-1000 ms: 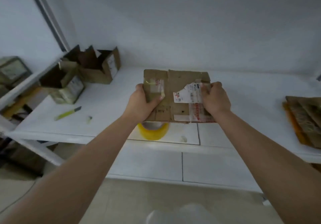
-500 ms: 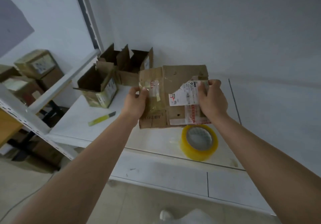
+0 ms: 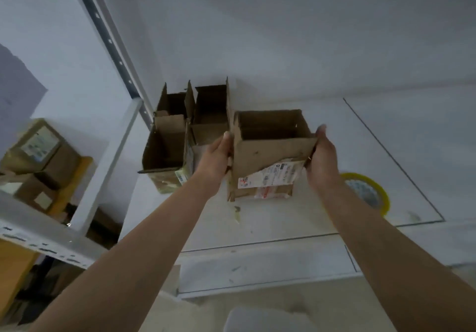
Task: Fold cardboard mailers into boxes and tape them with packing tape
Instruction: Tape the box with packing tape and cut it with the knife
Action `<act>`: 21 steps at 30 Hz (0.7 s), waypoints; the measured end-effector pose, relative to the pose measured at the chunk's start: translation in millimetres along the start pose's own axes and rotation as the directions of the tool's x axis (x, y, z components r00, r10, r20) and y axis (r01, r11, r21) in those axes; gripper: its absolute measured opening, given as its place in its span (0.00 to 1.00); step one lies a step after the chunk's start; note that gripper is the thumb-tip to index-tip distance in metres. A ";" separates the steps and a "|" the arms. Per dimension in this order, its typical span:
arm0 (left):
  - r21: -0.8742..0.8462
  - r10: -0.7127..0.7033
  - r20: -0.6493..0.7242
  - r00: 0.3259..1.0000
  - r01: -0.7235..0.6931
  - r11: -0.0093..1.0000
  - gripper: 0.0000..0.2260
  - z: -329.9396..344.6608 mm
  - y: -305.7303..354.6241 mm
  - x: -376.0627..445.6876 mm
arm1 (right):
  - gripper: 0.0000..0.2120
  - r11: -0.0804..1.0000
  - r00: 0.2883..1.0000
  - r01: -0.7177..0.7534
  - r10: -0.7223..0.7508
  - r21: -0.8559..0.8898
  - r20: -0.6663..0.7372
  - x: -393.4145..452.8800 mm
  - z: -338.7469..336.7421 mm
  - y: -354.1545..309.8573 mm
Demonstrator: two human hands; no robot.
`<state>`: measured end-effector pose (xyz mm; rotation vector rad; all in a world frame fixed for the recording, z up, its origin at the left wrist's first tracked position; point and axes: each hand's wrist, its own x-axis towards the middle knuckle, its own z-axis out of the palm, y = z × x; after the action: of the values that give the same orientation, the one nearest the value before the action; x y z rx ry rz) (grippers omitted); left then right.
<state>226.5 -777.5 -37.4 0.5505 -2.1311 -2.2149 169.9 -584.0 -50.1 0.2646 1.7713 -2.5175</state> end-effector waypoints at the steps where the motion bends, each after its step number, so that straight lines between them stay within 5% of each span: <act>1: -0.027 -0.017 0.025 1.000 0.018 0.999 0.17 -2.4 -1.5 1.4 | 0.20 1.000 0.999 -0.013 0.013 0.000 -0.035 -5.0 -0.2 4.1; 11: -0.145 -0.094 0.306 0.947 0.144 0.979 0.32 -14.3 -12.6 14.9 | 0.13 0.959 0.978 0.146 -0.178 -0.242 -0.113 -31.4 -12.9 7.8; 14: -0.145 -0.045 0.404 0.914 0.112 0.983 0.20 -14.6 -17.5 17.9 | 0.07 0.968 0.988 0.069 -0.100 -0.242 -0.115 -34.8 -16.4 13.2; 16: -0.145 -0.013 0.424 0.906 0.083 0.986 0.13 -14.2 -15.7 19.6 | 0.17 0.975 0.995 0.063 -0.079 -0.214 -0.064 -36.0 -15.5 12.1; 21: -0.209 0.146 0.387 0.910 -0.068 0.976 0.17 -13.5 -17.3 20.5 | 0.22 0.968 0.965 0.222 -0.200 -0.121 0.170 -38.8 -16.6 9.9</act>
<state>214.7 -794.5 -59.2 -0.0393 -2.0048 -2.6089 211.3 -574.0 -58.1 -0.1331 1.9939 -2.4504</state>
